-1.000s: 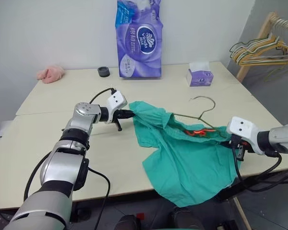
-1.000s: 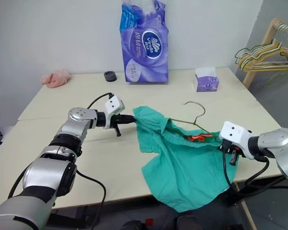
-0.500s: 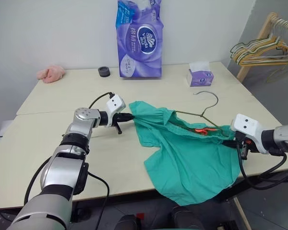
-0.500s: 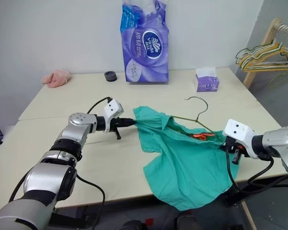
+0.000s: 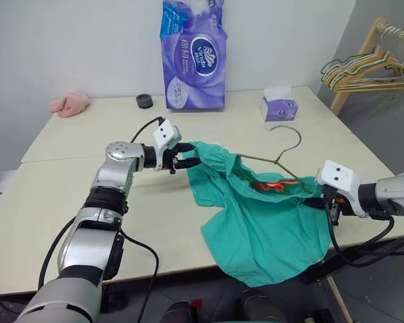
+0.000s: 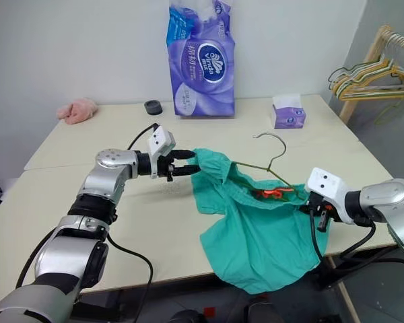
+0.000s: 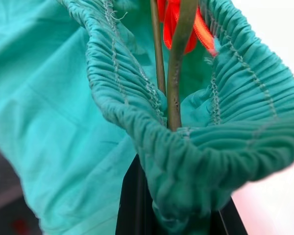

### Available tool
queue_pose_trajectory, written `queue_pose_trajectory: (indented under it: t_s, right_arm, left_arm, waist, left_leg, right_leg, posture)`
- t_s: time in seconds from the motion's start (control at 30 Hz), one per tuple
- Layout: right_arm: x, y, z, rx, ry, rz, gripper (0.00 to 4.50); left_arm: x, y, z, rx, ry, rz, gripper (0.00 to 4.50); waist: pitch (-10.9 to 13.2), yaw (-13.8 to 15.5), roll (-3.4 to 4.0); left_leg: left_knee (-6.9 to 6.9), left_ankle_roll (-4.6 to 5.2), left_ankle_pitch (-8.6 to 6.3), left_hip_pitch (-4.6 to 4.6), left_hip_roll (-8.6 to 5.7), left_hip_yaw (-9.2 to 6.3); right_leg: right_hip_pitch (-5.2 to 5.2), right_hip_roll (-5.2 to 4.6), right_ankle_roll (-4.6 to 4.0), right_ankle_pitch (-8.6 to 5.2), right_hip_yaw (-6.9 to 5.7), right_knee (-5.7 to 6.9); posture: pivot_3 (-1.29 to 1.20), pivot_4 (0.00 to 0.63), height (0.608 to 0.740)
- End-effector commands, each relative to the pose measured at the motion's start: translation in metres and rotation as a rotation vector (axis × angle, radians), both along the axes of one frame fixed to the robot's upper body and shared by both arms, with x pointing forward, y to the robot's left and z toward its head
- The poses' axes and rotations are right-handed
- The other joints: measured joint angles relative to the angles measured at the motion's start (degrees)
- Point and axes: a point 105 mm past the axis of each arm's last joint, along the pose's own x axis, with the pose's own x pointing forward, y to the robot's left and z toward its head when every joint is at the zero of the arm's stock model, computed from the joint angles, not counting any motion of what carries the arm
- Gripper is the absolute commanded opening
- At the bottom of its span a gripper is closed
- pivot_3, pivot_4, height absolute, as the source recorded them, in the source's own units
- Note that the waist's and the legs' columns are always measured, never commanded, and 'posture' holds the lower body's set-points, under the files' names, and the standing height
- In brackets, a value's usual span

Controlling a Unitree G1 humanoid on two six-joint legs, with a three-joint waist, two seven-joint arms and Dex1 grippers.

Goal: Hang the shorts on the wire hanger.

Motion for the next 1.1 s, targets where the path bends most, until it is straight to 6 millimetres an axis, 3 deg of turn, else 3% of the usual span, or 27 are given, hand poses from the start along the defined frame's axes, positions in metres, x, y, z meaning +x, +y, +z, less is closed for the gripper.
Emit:
queue_pose_trajectory:
  t_s: [0.03,0.13,0.27,0.33,0.53,0.73,0.83,0.97,1.1]
  right_arm:
    - [-0.006,0.001,0.014,0.102,0.024,-0.065,0.0]
    - [-0.01,-0.003,0.015,0.195,0.08,-0.166,0.0]
    - [-0.019,-0.013,0.024,0.352,0.124,-0.356,0.0]
    - [-0.024,-0.015,0.026,0.38,0.122,-0.405,0.0]
    - [-0.047,-0.023,0.017,0.461,0.043,-0.552,0.0]
    - [-0.063,-0.034,0.017,0.491,-0.068,-0.693,0.0]
    - [-0.072,-0.062,0.029,0.486,-0.178,-0.852,0.0]
    - [-0.081,-0.087,0.046,0.518,-0.23,-0.966,0.0]
    - [-0.088,-0.113,0.075,0.604,-0.24,-1.177,0.0]
  left_arm:
    - [0.015,0.014,0.037,-0.036,-0.13,0.09,2.65]
    - [0.012,0.005,0.043,-0.081,-0.115,0.049,2.65]
    - [-0.018,-0.045,0.047,-0.187,-0.011,-0.188,2.65]
    - [-0.031,-0.059,0.051,-0.218,0.028,-0.261,2.65]
    - [-0.073,-0.114,0.069,-0.226,0.058,-0.526,2.65]
    - [-0.091,-0.141,0.08,-0.198,-0.005,-0.644,2.65]
    - [-0.094,-0.168,0.087,-0.139,-0.15,-0.685,2.65]
    - [-0.098,-0.187,0.094,-0.127,-0.239,-0.715,2.65]
    - [-0.112,-0.213,0.101,-0.151,-0.3,-0.781,2.65]
  waist:
    - [0.0,0.06,-0.01]
    - [-0.01,0.23,-0.02]
    - [-0.01,0.25,-0.01]
    - [0.0,-0.07,-0.01]
    - [0.01,-2.13,0.08]
    - [0.89,-5.54,0.43]
    - [2.07,-6.6,0.57]
    - [3.63,-8.45,0.52]
    - [5.18,-10.18,0.35]
  left_leg:
    - [0.0,0.0,0.0,-0.01,0.0,-0.01]
    - [0.01,0.0,0.0,-0.05,-0.03,-0.02]
    - [0.03,0.0,0.0,-0.13,-0.13,-0.08]
    - [0.06,0.0,0.0,-0.19,-0.18,-0.1]
    - [0.02,0.0,0.0,-0.22,-0.16,-0.21]
    - [0.01,0.06,-0.04,-0.11,-0.18,-0.01]
    - [0.0,0.15,-0.09,-0.1,-0.17,0.06]
    - [0.01,0.34,-0.19,-0.26,-0.25,0.41]
    - [-0.01,0.67,-0.38,-0.43,-0.25,0.71]
  right_leg:
    - [0.0,0.0,0.0,0.0,-0.01,-0.01]
    - [0.01,-0.06,0.02,0.01,-0.05,-0.03]
    - [0.01,-0.19,0.04,0.03,-0.1,-0.04]
    - [0.0,-0.24,0.06,0.04,-0.1,-0.04]
    - [0.0,-0.17,0.09,0.02,-0.16,-0.03]
    - [0.09,-0.06,0.56,-0.26,0.1,-0.06]
    - [0.11,0.05,0.61,-0.29,0.2,-0.07]
    - [0.11,0.23,0.67,-0.33,0.49,-0.2]
    - [0.08,0.22,0.8,-0.41,0.68,-0.36]
  posture:
    - [-0.21,0.048,0.74]
    - [-0.23,0.052,0.74]
    - [-0.27,0.064,0.74]
    - [-0.3,0.073,0.74]
    - [-0.38,0.099,0.74]
    - [-0.44,0.14,0.74]
    - [-0.46,0.168,0.74]
    - [-0.49,0.192,0.74]
    - [-0.51,0.226,0.74]
